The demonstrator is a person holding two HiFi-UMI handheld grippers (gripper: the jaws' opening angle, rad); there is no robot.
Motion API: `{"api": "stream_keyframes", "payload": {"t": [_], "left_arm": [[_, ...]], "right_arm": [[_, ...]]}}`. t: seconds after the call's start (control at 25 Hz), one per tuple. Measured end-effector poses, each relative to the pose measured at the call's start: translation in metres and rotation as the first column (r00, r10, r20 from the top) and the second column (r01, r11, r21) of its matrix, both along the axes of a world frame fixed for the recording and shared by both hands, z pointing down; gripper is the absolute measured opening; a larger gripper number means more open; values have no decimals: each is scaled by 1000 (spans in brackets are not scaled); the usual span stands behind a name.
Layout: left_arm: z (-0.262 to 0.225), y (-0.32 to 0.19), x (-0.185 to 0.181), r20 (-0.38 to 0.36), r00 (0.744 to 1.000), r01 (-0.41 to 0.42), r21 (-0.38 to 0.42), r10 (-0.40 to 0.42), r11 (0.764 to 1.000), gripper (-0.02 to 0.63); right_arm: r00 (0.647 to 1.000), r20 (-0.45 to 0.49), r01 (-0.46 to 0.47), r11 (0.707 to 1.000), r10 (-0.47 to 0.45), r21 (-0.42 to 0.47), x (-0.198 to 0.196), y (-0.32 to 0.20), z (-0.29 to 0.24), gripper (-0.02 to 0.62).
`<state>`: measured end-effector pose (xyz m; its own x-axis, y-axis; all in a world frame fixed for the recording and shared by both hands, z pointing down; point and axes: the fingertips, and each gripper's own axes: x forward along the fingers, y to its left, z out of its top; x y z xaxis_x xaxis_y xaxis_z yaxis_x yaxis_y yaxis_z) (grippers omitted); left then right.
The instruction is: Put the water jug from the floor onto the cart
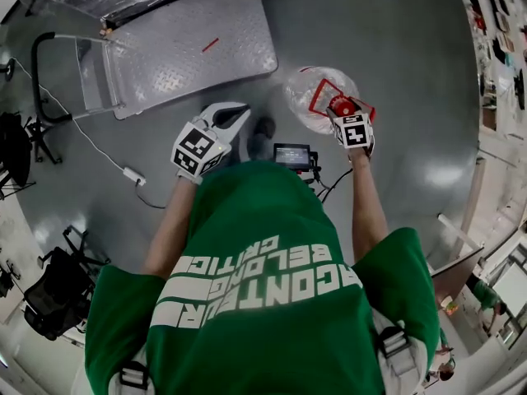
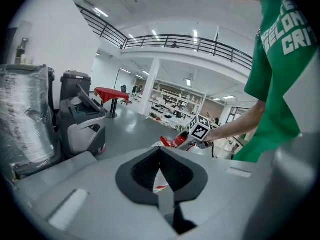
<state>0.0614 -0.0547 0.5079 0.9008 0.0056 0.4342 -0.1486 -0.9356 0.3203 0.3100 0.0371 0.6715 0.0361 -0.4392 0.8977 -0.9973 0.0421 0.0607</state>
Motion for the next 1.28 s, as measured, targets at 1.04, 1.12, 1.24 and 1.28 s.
{"api": "stream_keyframes", "payload": {"t": [1.04,1.12,1.24,1.28], "left_arm": [[-16,-167,-199,-73,961,267,9,-265,964,11],[-19,-175,-211,-76,956,287,13,-285,958,12],[-20,-181,-222,-76,942,330,16,-328,944,12],[-20,-182,-226,-76,935,348,14,-346,938,12]], "right_arm": [[987,-22,158,987,-157,26,-123,-218,-53,304],[982,-28,185,982,-185,29,-135,-233,-55,304],[973,-30,231,973,-230,27,-146,-254,-56,304],[969,-29,248,969,-247,25,-150,-262,-55,304]]}}
